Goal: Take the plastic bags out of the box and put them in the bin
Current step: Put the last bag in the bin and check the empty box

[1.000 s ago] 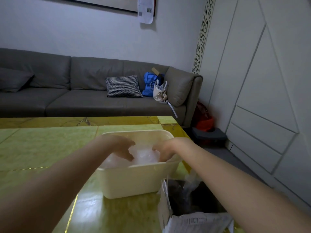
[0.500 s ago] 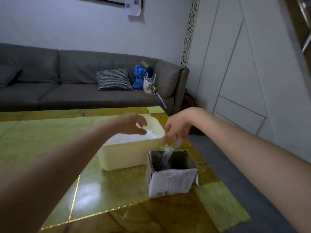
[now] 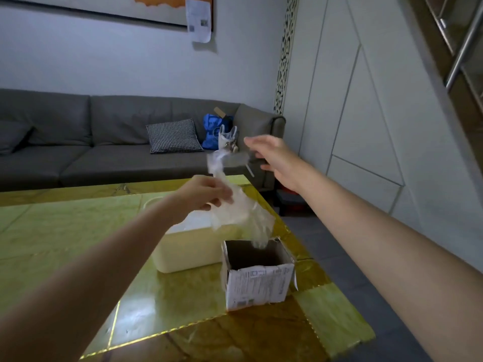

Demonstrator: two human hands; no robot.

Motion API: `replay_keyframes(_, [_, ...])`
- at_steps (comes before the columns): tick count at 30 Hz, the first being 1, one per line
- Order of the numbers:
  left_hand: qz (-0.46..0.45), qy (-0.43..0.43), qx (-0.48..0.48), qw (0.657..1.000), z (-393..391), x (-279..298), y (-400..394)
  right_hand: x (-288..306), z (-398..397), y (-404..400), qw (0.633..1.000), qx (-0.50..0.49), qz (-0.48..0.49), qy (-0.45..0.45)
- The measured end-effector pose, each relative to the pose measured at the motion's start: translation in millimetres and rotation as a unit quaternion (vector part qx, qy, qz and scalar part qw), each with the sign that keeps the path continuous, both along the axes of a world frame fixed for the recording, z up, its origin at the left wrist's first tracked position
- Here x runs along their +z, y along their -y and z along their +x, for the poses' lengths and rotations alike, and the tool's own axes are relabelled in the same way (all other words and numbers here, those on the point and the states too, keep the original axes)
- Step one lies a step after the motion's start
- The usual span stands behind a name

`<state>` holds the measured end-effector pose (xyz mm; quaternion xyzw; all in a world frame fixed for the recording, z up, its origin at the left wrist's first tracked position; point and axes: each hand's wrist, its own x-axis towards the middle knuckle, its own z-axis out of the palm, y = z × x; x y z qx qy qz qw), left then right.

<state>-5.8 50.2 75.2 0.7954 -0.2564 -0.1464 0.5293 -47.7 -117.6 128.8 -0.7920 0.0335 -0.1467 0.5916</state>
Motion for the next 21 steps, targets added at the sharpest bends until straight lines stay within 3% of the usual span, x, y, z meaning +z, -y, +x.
replay_keyframes(2, [-0.076,-0.057,0.021,0.995,2,1,-9,-14,-2,7,0.995,-0.022,0.016,-0.095])
replay_keyframes(5, [-0.137,-0.088,0.044,0.986,5,0,-17,-44,-7,13,0.957,0.061,0.094,-0.268])
replay_keyframes(7, [-0.14,-0.08,0.043,0.986,7,1,-20,-54,-3,7,0.945,0.105,0.121,-0.284])
replay_keyframes(11, [-0.136,-0.062,0.035,0.988,13,6,-24,-43,15,-11,0.954,0.015,0.256,-0.158])
replay_keyframes(13, [-0.159,-0.067,0.015,0.985,17,9,-28,-35,28,-18,0.958,-0.03,0.268,-0.096])
replay_keyframes(17, [-0.189,-0.087,0.012,0.978,23,6,-42,-35,49,-29,0.985,-0.116,0.113,0.052])
replay_keyframes(21, [-0.117,-0.063,0.231,0.964,44,-9,-73,-46,62,-25,0.965,-0.188,-0.129,0.128])
